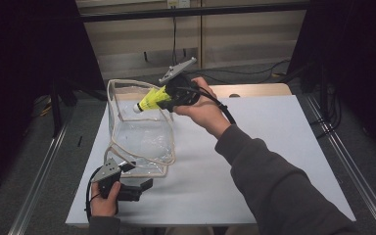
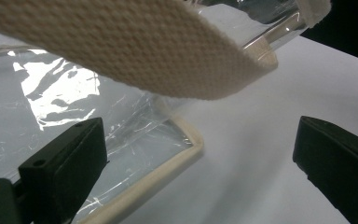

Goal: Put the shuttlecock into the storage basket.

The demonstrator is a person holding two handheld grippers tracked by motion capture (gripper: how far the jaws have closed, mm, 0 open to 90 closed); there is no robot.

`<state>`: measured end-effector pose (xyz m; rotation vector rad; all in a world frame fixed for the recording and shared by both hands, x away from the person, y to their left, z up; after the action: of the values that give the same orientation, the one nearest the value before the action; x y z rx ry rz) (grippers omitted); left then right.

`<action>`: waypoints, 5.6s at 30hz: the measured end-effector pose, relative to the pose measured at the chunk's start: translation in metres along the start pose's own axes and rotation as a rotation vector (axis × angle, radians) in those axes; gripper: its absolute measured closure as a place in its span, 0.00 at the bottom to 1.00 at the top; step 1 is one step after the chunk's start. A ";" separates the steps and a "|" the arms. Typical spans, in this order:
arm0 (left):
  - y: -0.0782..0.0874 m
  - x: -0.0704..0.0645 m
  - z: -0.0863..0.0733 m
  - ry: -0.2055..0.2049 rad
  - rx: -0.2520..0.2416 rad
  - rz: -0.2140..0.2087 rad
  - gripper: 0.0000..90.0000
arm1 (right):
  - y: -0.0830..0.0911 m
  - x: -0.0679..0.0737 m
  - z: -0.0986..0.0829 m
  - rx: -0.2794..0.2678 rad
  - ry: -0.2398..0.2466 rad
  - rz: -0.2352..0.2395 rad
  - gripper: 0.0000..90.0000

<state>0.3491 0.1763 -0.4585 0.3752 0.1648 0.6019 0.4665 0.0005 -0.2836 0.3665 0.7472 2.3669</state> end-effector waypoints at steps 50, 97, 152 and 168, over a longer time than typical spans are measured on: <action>0.001 0.001 -0.001 0.006 -0.005 0.002 0.03 | -0.059 0.018 0.004 0.060 0.036 -0.019 0.89; 0.001 0.001 -0.002 0.013 -0.007 0.003 0.03 | -0.097 0.039 0.001 0.111 0.032 -0.001 0.88; 0.003 0.002 -0.003 0.006 0.007 -0.030 0.03 | -0.136 0.052 -0.009 0.161 -0.047 0.001 0.88; 0.003 0.002 -0.004 0.012 0.001 -0.002 0.03 | -0.154 0.054 -0.021 0.208 -0.033 -0.005 0.88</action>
<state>0.3484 0.1813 -0.4613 0.3725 0.1765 0.6024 0.4896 0.1256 -0.3883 0.4887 0.9810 2.2791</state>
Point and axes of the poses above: each handheld gripper's, and its own axes: y roughly backward along the jaws, z roughly out of its top, x roughly to its left, the point moved 6 cm from there along -y, roughly forward along the jaws, and after that the axes turned 10 degrees about -y, right-handed, at the moved point
